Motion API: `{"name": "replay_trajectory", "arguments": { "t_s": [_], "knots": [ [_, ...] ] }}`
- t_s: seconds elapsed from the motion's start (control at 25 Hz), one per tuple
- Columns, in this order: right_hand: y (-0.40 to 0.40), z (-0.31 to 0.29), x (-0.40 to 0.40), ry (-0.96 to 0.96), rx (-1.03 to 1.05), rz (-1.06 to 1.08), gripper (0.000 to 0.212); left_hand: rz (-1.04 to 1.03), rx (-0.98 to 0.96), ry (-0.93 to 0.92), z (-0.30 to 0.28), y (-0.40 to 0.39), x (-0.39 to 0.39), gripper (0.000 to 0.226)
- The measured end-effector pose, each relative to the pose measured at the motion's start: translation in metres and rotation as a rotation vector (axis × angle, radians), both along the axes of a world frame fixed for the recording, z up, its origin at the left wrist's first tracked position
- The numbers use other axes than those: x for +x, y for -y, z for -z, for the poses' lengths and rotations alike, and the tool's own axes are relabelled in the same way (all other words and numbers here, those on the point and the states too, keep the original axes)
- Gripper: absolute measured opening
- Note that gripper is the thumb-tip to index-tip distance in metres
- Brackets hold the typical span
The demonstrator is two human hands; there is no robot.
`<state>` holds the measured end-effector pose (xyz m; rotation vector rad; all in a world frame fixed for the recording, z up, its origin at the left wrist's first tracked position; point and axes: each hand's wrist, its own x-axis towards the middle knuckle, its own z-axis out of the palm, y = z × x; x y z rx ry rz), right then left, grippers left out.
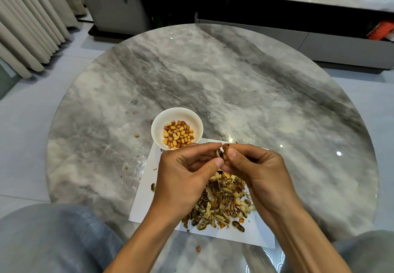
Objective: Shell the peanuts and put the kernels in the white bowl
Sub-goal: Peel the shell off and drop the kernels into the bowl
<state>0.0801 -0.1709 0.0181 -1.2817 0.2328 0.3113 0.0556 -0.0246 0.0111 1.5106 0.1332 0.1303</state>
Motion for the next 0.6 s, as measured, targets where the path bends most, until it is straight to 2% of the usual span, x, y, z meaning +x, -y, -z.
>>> {"name": "replay_trajectory", "arguments": {
  "t_s": [0.16,0.24,0.32,0.44,0.52,0.6],
  "knots": [
    [-0.003,0.002,0.000,-0.149,0.196,0.050,0.019,-0.022,-0.051,-0.073,-0.003,0.002,0.001,0.035],
    [-0.006,0.004,-0.002,-0.122,0.164,0.060,0.016,-0.058,-0.130,-0.187,0.000,0.007,0.001,0.035],
    [-0.009,0.007,-0.005,0.013,-0.037,0.059,0.011,-0.098,-0.333,-0.332,0.002,0.011,0.002,0.032],
    [-0.014,0.009,-0.008,0.360,-0.441,0.036,0.017,-0.097,-0.708,-0.462,0.002,0.014,0.004,0.027],
    [-0.015,0.011,-0.010,0.495,-0.548,0.018,0.017,-0.089,-0.850,-0.478,0.001,0.014,0.004,0.024],
    [-0.014,0.011,-0.011,0.519,-0.571,-0.001,0.018,-0.090,-0.901,-0.495,0.000,0.014,0.003,0.023]
  ]
}}
